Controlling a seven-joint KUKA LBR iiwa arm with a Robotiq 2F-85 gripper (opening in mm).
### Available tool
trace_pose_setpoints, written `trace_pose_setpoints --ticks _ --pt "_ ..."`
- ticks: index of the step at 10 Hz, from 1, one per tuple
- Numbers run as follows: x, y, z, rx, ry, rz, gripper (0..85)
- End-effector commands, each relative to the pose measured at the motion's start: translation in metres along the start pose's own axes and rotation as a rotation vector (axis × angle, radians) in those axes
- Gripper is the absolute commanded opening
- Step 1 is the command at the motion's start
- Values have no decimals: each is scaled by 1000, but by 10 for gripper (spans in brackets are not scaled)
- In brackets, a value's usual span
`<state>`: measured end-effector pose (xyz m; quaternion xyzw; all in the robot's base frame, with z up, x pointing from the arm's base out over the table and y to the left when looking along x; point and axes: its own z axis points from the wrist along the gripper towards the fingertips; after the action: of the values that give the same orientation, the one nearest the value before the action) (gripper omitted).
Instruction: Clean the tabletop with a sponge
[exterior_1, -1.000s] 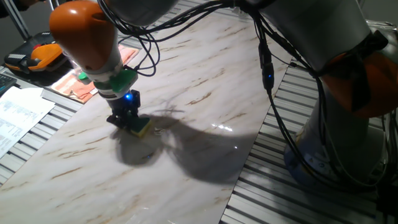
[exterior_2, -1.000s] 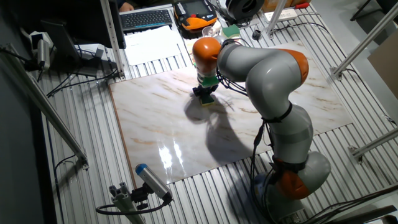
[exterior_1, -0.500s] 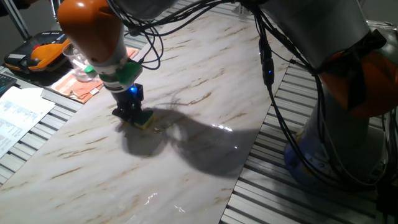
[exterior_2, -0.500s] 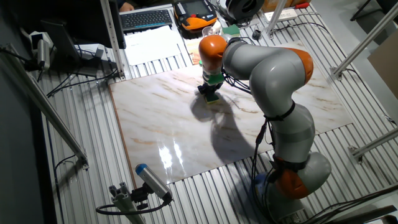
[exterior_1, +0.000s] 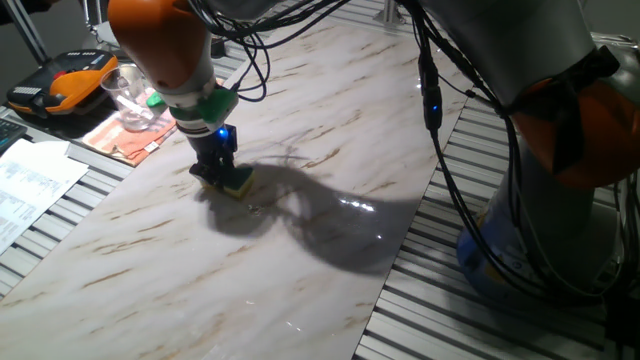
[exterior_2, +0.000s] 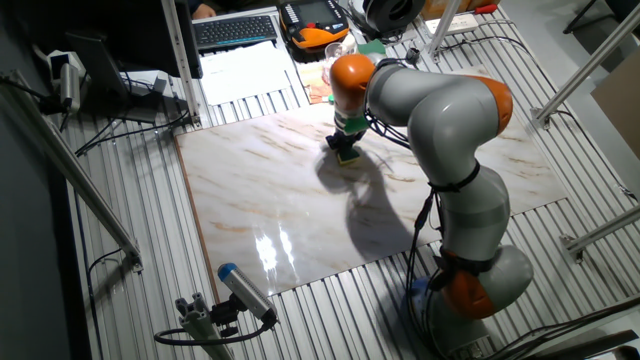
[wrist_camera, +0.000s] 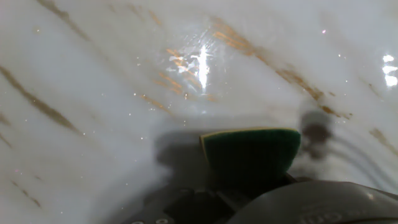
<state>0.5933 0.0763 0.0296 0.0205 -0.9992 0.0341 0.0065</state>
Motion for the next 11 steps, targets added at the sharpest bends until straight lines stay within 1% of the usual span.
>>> trace_pose_setpoints --ticks 1,2,3,4,7,8,9,10,11 --pt "-1 -1 0 -2 1 9 0" --pt "-2 -2 0 -16 7 20 0" --pt "-2 -2 0 -23 9 39 0" --pt "-4 -3 0 -23 9 50 0" --pt "-9 -7 -5 -48 21 73 0" --pt "-10 -8 -4 -45 16 55 0" --pt "-10 -8 -4 -32 5 30 0" --pt "-11 -8 -5 -34 4 15 0" --pt "-13 -6 -7 -30 11 3 0"
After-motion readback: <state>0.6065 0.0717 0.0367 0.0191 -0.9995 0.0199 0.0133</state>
